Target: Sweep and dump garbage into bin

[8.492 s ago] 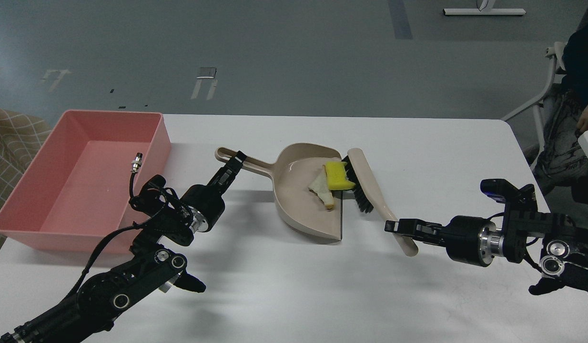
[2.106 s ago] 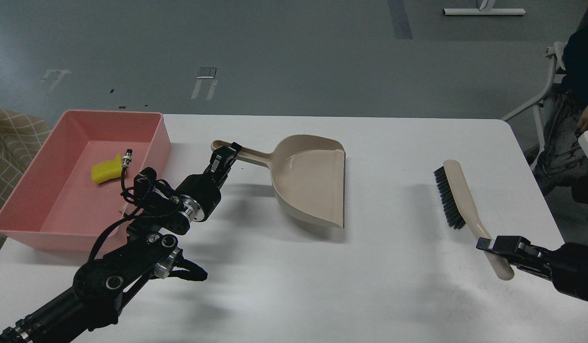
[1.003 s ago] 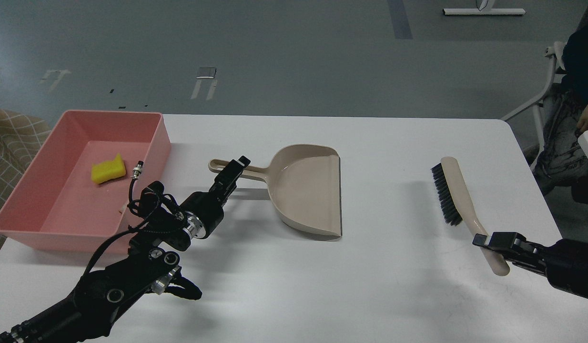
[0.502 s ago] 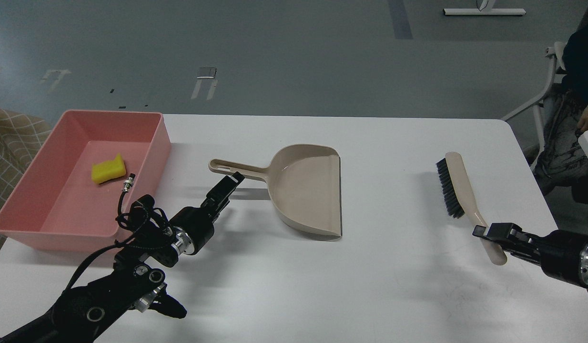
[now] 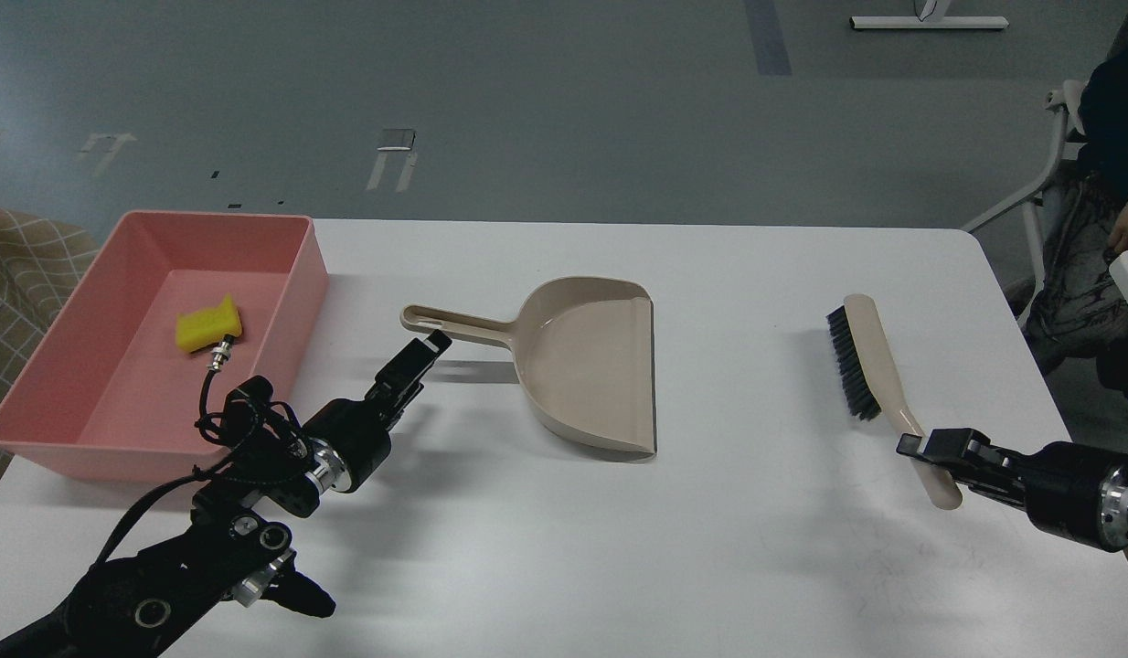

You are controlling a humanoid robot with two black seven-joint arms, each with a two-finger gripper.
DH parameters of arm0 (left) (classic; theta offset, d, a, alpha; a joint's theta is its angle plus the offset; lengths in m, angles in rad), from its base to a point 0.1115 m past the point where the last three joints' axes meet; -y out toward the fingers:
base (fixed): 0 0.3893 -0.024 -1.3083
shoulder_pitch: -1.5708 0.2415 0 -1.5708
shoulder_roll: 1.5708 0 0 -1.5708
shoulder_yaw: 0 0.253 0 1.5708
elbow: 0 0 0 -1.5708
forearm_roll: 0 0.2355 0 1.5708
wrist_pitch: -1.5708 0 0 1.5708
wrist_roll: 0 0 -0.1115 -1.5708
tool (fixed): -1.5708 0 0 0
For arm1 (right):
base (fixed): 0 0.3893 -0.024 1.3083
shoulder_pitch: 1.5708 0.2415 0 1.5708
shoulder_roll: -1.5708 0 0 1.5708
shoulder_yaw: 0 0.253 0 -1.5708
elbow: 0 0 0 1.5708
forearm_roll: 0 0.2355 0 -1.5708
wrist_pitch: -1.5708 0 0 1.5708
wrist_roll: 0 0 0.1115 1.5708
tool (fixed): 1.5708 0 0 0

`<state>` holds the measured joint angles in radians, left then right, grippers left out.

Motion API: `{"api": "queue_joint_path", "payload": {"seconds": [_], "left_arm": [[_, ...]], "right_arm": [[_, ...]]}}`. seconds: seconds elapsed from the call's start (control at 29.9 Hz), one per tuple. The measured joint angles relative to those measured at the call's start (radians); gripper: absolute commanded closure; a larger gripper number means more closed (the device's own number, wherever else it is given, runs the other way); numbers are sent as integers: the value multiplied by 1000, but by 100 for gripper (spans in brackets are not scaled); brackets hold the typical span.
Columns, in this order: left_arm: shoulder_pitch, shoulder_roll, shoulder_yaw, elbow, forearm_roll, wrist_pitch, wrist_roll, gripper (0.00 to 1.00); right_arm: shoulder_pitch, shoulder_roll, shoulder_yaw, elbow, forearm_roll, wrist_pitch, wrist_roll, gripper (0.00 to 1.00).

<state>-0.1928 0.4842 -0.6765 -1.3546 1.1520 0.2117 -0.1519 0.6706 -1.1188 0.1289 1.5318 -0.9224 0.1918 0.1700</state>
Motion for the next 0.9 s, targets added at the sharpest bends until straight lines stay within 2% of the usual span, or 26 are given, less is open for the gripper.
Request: {"api": "queue_joint_path", "payload": {"seconds": [0.03, 0.13, 0.3, 0.53, 0.74, 0.9], "left_arm": [[0, 0, 0, 0, 0, 0, 0, 2], [-1, -1, -1, 0, 0, 0, 0, 2], [-1, 0, -2, 0, 0, 0, 0, 2], [7, 44, -3, -42, -1, 0, 0, 2], [52, 118, -21, -145, -3, -4, -2, 2], [105, 186, -79, -252, -8, -40, -2, 2]], "right_arm": [[1, 0, 0, 1, 0, 0, -1, 32], [1, 0, 0, 2, 0, 0, -5, 19], [1, 0, 1, 4, 2, 0, -11, 11], [1, -34, 20, 15, 4, 3, -13, 8], [-2, -118, 81, 31, 8, 79, -2, 6], [-3, -170, 141, 50, 24, 134, 23, 4]]}}
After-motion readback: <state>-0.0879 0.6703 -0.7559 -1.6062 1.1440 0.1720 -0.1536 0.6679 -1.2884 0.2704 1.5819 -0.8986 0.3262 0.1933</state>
